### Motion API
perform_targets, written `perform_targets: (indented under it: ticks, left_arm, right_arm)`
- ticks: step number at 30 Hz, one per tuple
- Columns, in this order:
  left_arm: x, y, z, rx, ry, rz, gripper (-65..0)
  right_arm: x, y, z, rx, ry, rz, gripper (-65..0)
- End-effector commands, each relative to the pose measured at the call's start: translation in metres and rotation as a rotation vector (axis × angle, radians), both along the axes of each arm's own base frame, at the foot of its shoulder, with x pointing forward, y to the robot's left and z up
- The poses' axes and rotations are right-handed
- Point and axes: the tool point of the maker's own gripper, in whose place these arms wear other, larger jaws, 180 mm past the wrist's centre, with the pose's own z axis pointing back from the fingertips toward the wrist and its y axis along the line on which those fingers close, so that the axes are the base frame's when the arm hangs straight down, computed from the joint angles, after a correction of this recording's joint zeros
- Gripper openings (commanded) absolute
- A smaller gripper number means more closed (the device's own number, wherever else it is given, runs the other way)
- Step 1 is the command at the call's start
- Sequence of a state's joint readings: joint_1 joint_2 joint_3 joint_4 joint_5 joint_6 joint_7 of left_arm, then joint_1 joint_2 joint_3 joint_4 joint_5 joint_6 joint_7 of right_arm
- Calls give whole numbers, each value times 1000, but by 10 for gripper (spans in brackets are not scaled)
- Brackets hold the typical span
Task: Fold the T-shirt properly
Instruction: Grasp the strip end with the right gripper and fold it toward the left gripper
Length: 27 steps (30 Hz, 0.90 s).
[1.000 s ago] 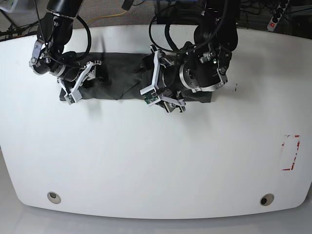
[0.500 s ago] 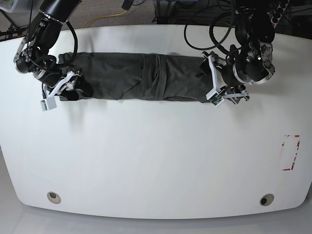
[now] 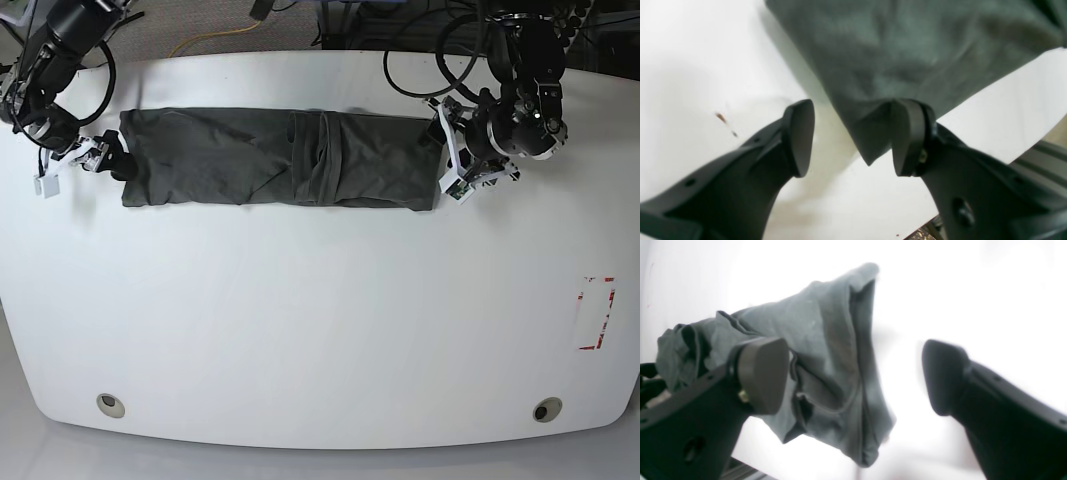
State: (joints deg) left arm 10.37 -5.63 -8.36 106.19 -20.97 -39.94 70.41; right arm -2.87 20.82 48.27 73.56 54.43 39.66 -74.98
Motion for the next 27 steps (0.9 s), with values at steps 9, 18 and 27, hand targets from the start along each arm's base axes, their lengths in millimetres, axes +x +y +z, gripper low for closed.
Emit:
perform_targets:
  ticks: [9, 18, 27]
  left_arm:
    - [8, -2, 5, -24, -31, 1, -324]
    - [7, -2, 4, -25, -26, 2, -324]
    - [7, -4, 4, -30, -26, 2, -324]
  right_arm:
    - [-4, 17, -19, 6, 43, 3, -46]
    - [-3, 76, -7, -20, -12, 121, -108]
    - [2, 84, -5, 15, -14, 86, -496]
